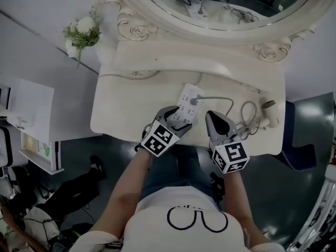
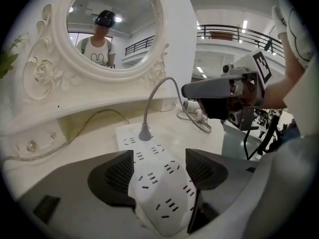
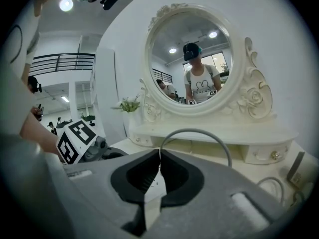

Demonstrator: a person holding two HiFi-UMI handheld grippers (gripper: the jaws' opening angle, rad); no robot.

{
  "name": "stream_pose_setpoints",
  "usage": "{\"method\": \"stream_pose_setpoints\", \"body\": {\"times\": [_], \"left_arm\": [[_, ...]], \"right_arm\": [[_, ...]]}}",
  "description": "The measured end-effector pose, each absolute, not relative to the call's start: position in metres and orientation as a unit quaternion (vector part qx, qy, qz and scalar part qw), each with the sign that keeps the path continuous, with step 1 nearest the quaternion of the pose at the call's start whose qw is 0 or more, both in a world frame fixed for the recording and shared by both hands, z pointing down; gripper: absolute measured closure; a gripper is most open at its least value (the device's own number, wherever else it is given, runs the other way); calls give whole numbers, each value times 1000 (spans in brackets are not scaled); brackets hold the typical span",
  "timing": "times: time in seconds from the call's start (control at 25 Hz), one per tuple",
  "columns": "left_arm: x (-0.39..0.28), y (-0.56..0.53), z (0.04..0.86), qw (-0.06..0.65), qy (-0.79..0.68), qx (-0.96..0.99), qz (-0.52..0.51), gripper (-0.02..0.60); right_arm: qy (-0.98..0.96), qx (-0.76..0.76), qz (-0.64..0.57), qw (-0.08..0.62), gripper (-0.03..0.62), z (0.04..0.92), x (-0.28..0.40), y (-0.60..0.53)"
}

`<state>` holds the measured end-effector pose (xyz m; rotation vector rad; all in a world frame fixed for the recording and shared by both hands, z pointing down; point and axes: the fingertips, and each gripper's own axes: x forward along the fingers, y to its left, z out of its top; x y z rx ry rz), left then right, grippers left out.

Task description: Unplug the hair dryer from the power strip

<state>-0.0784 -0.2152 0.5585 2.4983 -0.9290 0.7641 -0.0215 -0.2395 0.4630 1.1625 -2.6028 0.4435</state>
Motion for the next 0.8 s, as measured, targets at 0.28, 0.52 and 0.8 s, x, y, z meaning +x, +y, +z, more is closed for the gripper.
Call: {"method": "stream_pose_setpoints", "body": {"times": [0.28, 0.52, 0.8], "left_arm": [[-86, -216, 573, 147, -293, 899, 291, 308], [-86, -215, 573, 140, -277, 907, 286, 308], [-89, -218, 573, 150, -263, 905, 298, 342]], "right_arm": [[-876, 424, 159, 168, 494, 489, -42, -250], [-866, 435, 165, 182, 422, 516, -63, -267], [-853, 464, 138, 196, 468, 531, -76, -292]]}}
